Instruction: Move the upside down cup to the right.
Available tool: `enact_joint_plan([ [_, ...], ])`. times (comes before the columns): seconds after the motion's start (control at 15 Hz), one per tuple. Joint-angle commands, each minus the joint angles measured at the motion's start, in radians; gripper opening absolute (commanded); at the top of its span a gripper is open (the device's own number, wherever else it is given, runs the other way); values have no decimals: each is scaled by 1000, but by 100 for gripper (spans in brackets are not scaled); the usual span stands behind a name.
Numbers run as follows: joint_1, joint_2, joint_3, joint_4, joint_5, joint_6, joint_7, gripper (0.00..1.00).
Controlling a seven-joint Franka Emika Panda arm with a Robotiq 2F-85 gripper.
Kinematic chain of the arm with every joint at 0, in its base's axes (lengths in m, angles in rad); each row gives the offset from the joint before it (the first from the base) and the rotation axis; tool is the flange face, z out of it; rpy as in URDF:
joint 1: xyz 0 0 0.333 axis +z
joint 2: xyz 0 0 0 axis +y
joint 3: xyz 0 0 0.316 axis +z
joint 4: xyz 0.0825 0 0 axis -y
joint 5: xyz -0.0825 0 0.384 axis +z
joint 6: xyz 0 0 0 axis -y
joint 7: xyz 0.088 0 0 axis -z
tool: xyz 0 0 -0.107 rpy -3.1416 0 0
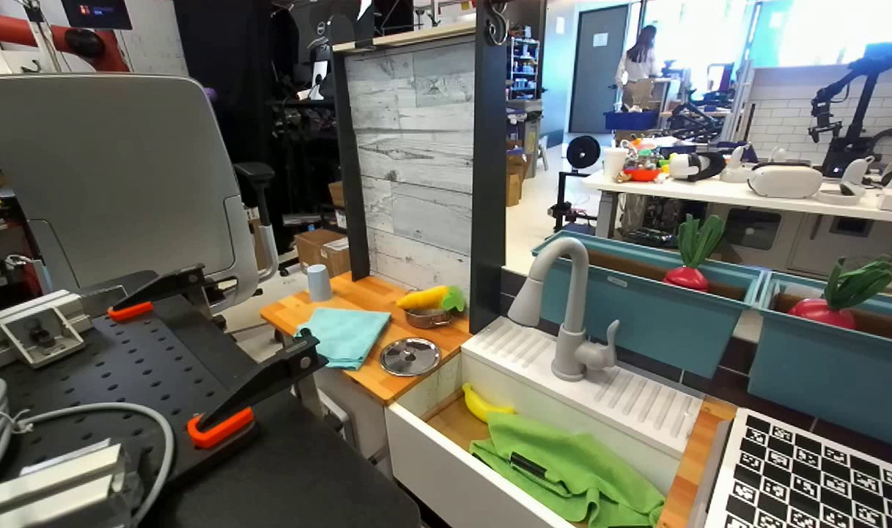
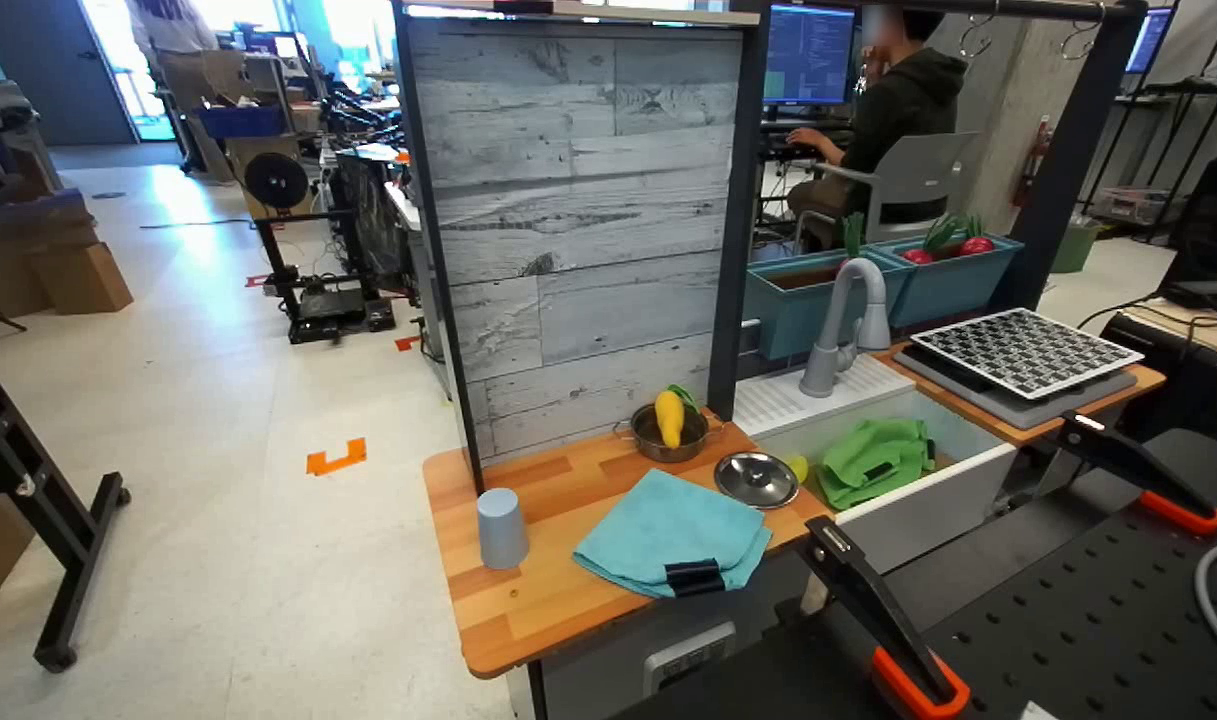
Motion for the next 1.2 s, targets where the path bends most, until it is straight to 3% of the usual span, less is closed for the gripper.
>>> enact_joint_plan([
  [0.0, -13, 2, 10, 2, 4, -2, -5, 100],
  [0.73, -11, 10, 16, -9, 5, 22, 6, 100],
  [1.13, -5, 52, 77, -45, -7, 97, 95, 100],
])
